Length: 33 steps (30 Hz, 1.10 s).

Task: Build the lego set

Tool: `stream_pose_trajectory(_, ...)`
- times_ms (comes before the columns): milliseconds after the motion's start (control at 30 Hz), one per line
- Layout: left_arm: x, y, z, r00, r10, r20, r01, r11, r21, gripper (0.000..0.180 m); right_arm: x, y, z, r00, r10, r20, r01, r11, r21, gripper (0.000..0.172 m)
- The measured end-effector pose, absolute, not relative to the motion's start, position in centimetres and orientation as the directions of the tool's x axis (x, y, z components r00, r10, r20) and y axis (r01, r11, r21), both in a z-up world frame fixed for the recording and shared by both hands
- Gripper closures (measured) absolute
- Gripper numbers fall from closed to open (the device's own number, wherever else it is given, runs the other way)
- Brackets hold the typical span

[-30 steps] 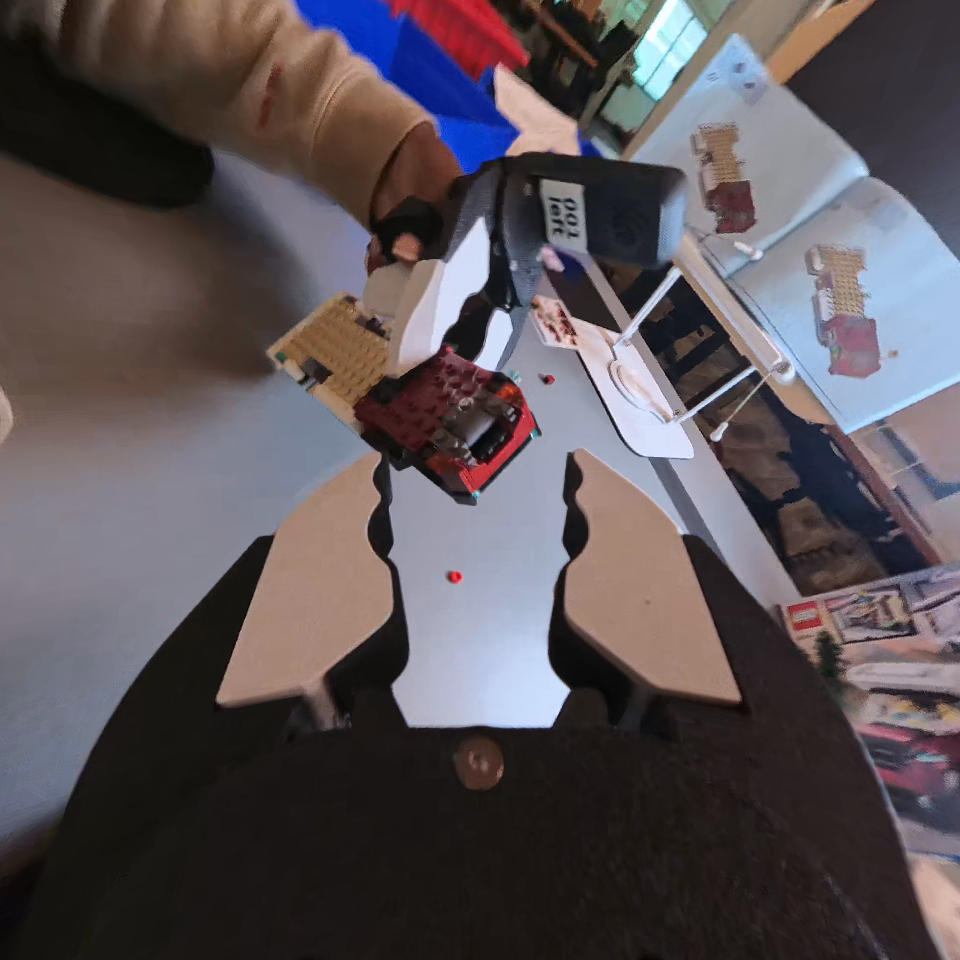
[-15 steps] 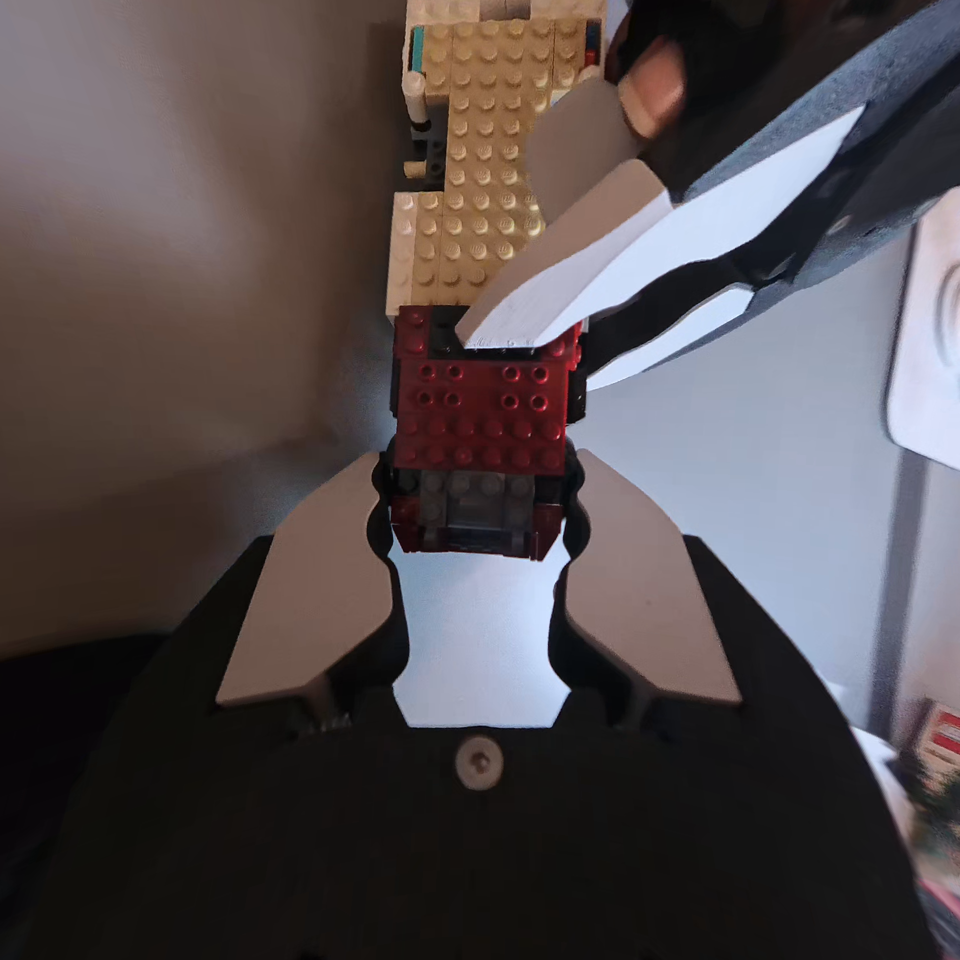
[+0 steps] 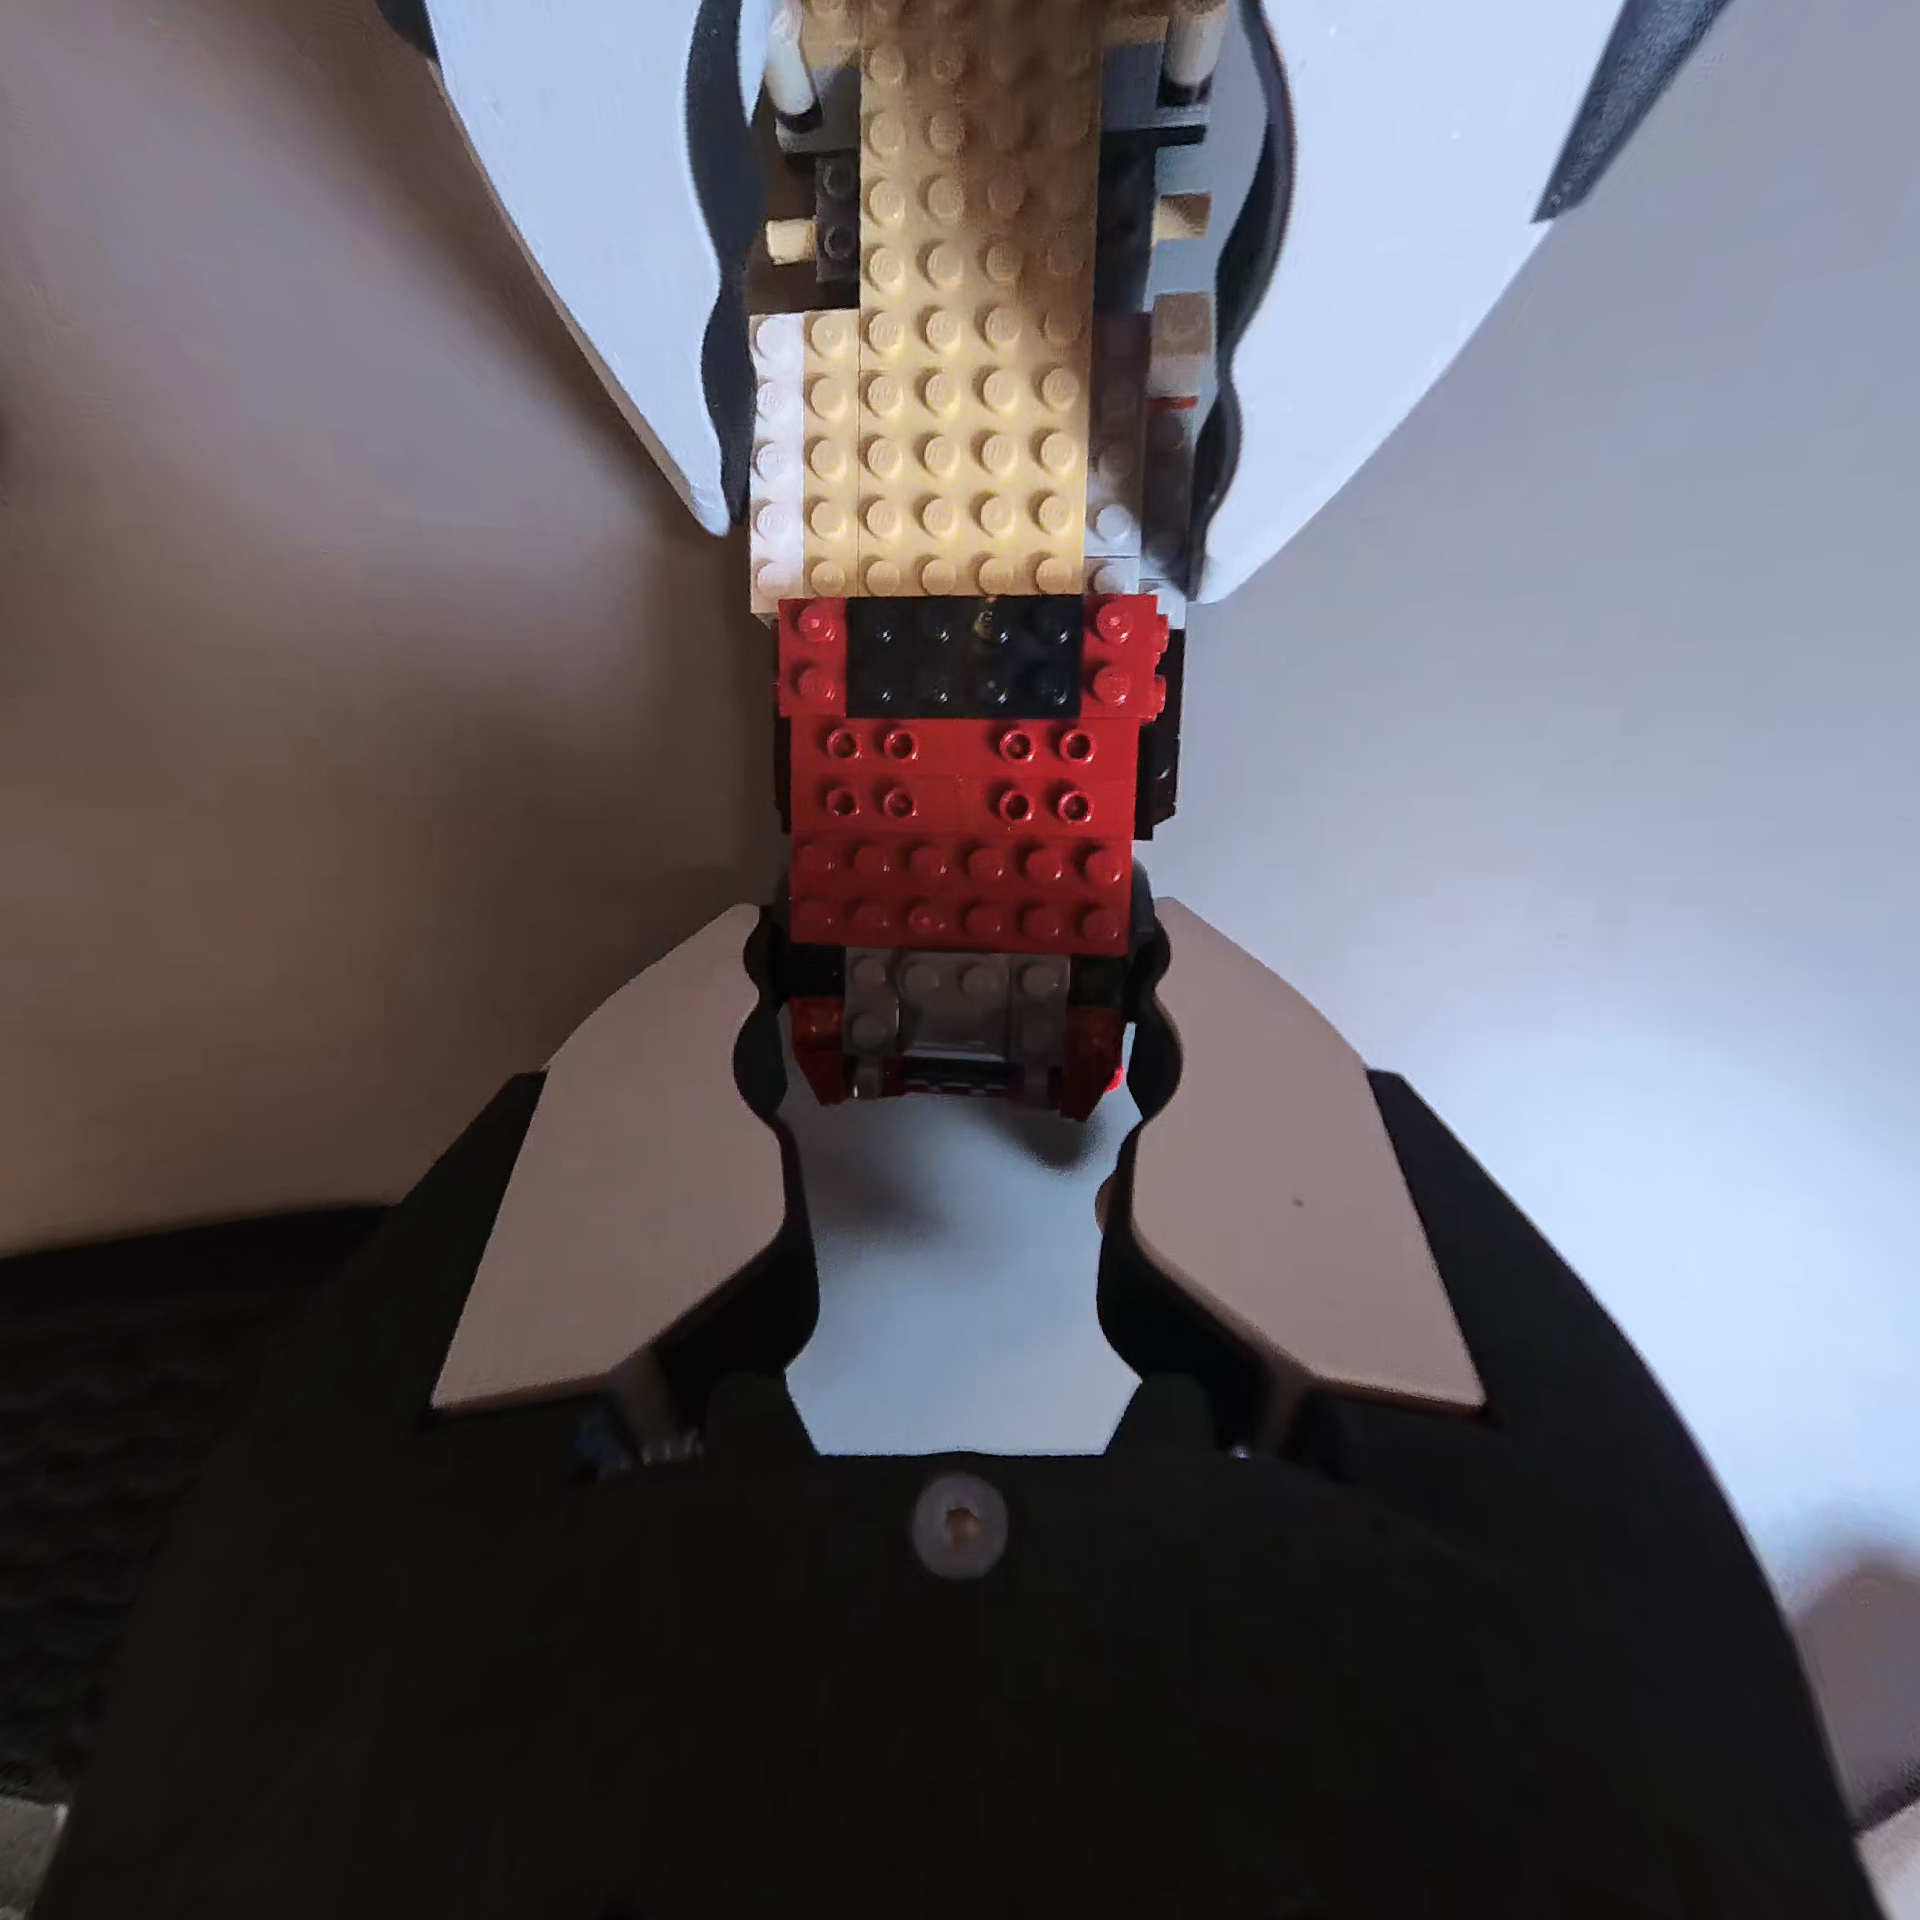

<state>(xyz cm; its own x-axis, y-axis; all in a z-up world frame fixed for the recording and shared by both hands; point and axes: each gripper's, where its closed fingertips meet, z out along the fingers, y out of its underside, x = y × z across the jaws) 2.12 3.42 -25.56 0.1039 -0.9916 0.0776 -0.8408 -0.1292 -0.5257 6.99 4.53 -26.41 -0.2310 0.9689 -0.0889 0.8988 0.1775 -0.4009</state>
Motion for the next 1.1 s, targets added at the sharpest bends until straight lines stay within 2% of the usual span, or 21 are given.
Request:
stream_pose_trajectory(167,2.1,3.3,-25.9,0.120,-0.990,0.076,-0.828,-0.142,-0.543,0.111,8.9,4.3,-25.0,-0.180,0.981,-0.070,0.849,0.119,-0.515,0.094)
stream_pose_trajectory(400,2.0,3.1,-26.0,0.110,-0.988,0.107,-0.822,-0.151,-0.549,0.111,13.4,4.6,-23.1,0.037,0.999,0.009,0.751,-0.022,-0.660,0.101)
stream_pose_trajectory(500,1.9,3.2,-26.0,0.107,-0.989,0.100,-0.832,-0.144,-0.536,0.104,14.0,4.4,-23.0,0.104,0.994,0.015,0.697,-0.062,-0.714,0.102)
stream_pose_trajectory(633,1.7,3.0,-25.4,0.111,-0.989,0.096,-0.835,-0.145,-0.530,0.098,14.3,4.3,-23.2,0.146,0.989,0.029,0.659,-0.076,-0.748,0.104)
stream_pose_trajectory(700,1.2,2.7,-25.8,0.108,-0.992,0.071,-0.862,-0.129,-0.490,0.095,14.1,4.4,-23.2,0.153,0.988,0.036,0.649,-0.073,-0.758,0.105)
stream_pose_trajectory(833,0.8,2.8,-26.7,0.100,-0.995,0.015,-0.885,-0.096,-0.456,0.108,13.7,4.6,-23.2,0.154,0.986,0.068,0.636,-0.046,-0.770,0.107)
stream_pose_trajectory(1100,-1.1,2.1,-26.6,-0.063,-0.998,-0.009,-0.882,0.060,-0.468,0.109,13.6,4.3,-21.9,0.166,0.980,0.108,0.567,-0.006,-0.823,0.109)
